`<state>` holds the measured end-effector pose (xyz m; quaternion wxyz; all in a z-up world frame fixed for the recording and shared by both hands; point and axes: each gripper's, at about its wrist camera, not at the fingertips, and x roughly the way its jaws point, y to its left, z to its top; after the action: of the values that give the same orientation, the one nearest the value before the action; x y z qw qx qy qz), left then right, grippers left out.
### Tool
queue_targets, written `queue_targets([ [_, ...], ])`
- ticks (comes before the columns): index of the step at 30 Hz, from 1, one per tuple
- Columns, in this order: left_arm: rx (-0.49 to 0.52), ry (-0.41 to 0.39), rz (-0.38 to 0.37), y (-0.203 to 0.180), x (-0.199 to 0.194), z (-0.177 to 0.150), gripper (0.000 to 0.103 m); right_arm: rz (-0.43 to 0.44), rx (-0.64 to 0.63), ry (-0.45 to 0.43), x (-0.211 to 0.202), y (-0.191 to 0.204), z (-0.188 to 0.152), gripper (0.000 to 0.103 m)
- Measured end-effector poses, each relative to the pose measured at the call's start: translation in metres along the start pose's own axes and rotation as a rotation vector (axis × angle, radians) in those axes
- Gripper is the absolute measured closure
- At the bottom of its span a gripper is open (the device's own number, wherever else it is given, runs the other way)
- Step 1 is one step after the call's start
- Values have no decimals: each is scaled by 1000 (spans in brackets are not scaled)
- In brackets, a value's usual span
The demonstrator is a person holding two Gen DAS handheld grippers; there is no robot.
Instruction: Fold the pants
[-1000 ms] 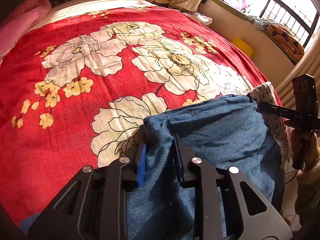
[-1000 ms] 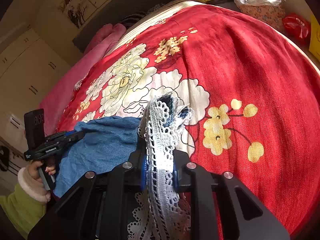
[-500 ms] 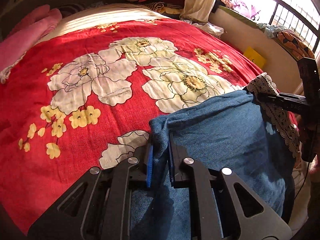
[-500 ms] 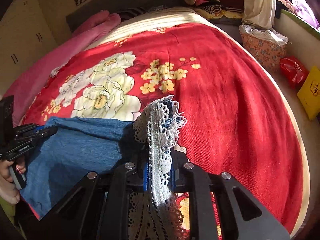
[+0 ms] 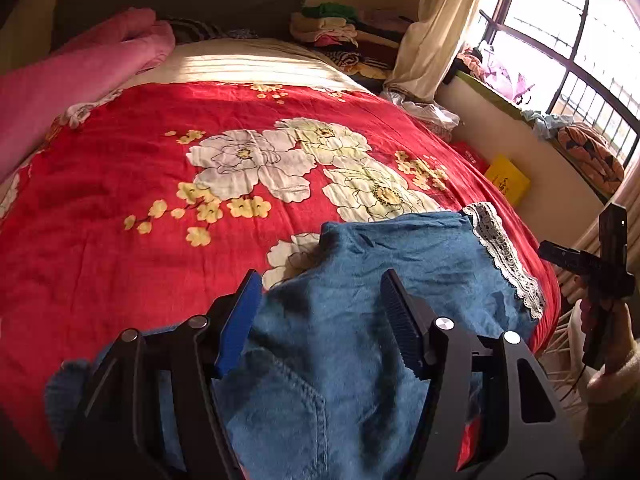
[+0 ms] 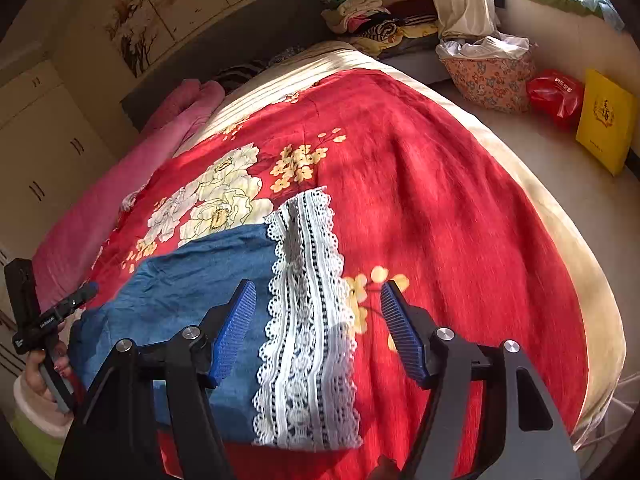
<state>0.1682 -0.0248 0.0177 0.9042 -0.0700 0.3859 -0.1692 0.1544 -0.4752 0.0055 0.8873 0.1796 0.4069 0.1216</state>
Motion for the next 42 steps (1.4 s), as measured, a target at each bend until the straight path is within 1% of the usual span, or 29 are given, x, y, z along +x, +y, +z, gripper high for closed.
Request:
queue_targets([
  [2, -35, -14, 26, 12, -23, -15, 46, -3, 40, -7, -13, -7, -19, 37],
  [4, -77, -35, 35, 25, -45, -27, 42, 14, 78, 5, -18, -13, -36, 37],
  [7, -130, -59, 104, 47, -78, -50, 38, 33, 122, 45, -14, -17, -55, 37],
  [10, -236, -75, 158, 75, -107, -75, 36, 58, 184, 68, -6, -21, -67, 36],
  [11, -271, -77, 179, 84, -115, -84, 35, 71, 207, 65, -3, -21, -69, 36],
  [13, -342, -59, 191, 102, -121, -101, 34, 81, 225, 46, -3, -20, -72, 36],
  [16, -419, -34, 163, 117, -120, -118, 34, 116, 271, 34, -3, -19, -76, 38],
  [19, -462, -6, 136, 123, -107, -122, 34, 128, 272, 41, -2, -14, -79, 42],
  [21, -464, 14, 57, 119, -93, -119, 34, 132, 278, 47, 0, -12, -79, 50],
  [22, -457, 28, 56, 116, -84, -117, 34, 127, 283, 51, 1, -12, -79, 53],
  [23, -465, 42, 61, 114, -77, -116, 35, 123, 285, 55, 2, -12, -79, 60],
  [24, -476, 56, 37, 111, -70, -115, 37, 120, 287, 57, 2, -13, -79, 69],
  [25, -476, 61, 20, 107, -65, -114, 55, 118, 287, 59, 2, -12, -79, 72],
  [26, -467, 65, 22, 105, -60, -113, 72, 123, 284, 60, 2, -12, -79, 78],
  [27, -458, 66, 3, 104, -56, -110, 96, 126, 280, 60, 2, -12, -80, 80],
  [31, -420, 55, 38, 108, -57, -100, 96, 73, 212, 33, -11, -7, -73, 84],
  [32, -411, 52, 39, 108, -61, -98, 96, 49, 180, 27, -17, -3, -69, 88],
  [34, -390, 50, 32, 106, -67, -99, 95, -1, 117, 14, -25, 3, -66, 88],
  [35, -383, 56, 34, 107, -66, -102, 94, -14, 104, 26, -23, 4, -68, 88],
  [36, -397, 61, 32, 111, -64, -107, 92, -25, 100, 45, -18, 4, -71, 88],
  [38, -450, 58, -2, 120, -61, -117, 90, -40, 80, 77, -6, 5, -80, 88],
  [39, -463, 54, -15, 124, -61, -119, 88, -50, 77, 79, -2, 5, -83, 86],
  [42, -465, 49, -32, 127, -64, -121, 86, -45, 86, 66, 0, 4, -85, 84],
])
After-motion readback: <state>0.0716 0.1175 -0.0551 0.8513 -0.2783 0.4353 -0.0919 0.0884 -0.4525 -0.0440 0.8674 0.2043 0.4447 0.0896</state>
